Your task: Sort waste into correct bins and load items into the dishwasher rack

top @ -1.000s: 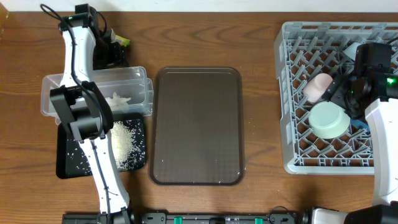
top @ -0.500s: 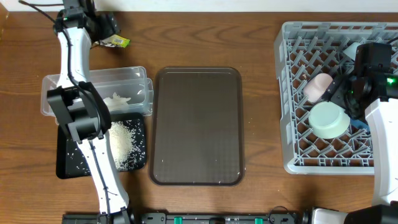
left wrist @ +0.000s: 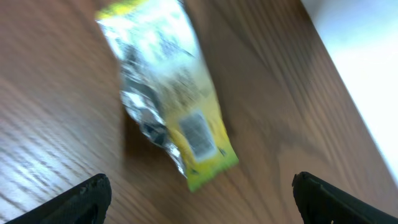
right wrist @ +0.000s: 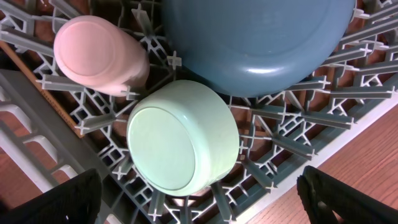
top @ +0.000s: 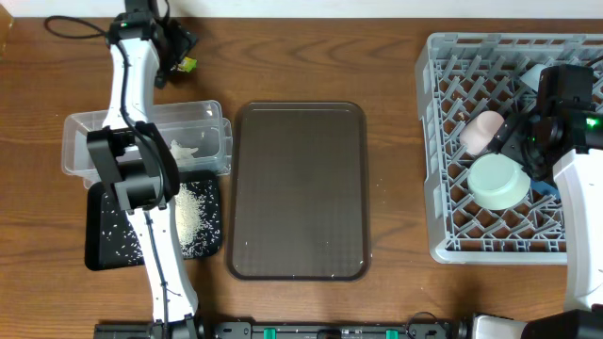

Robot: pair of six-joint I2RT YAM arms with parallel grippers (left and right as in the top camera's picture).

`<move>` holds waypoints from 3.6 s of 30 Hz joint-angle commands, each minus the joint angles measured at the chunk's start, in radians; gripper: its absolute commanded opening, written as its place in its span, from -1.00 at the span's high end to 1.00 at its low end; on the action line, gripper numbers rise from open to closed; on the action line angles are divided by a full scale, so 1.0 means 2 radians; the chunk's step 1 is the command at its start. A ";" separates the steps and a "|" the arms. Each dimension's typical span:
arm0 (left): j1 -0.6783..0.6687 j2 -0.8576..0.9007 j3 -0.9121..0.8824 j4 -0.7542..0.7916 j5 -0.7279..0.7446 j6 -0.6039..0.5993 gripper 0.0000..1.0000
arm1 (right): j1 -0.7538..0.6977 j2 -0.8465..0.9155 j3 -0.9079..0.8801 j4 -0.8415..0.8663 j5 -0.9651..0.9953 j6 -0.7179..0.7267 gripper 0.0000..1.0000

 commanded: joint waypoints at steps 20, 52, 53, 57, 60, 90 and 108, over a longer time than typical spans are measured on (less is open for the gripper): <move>0.012 0.056 0.007 0.073 0.048 -0.116 -0.91 | 0.000 0.001 0.003 0.000 0.005 0.007 -0.98; 0.019 0.079 0.007 0.115 0.037 -0.115 0.83 | 0.000 0.001 0.003 0.000 0.005 0.007 -0.99; 0.019 0.079 0.007 0.115 0.037 -0.113 0.87 | 0.000 0.001 0.003 0.000 0.005 0.007 -0.99; 0.019 0.079 0.007 0.115 0.038 -0.102 0.88 | 0.000 0.001 0.003 0.000 0.005 0.007 -0.98; 0.019 0.078 0.007 0.113 0.039 -0.089 0.88 | 0.000 0.001 0.003 0.000 0.005 0.007 -0.98; 0.018 0.066 0.007 0.171 0.049 -0.061 -0.36 | 0.000 0.001 0.003 0.000 0.005 0.007 -0.98; 0.014 0.081 0.002 0.201 0.051 -0.114 -0.35 | 0.000 0.001 0.003 0.000 0.005 0.007 -0.98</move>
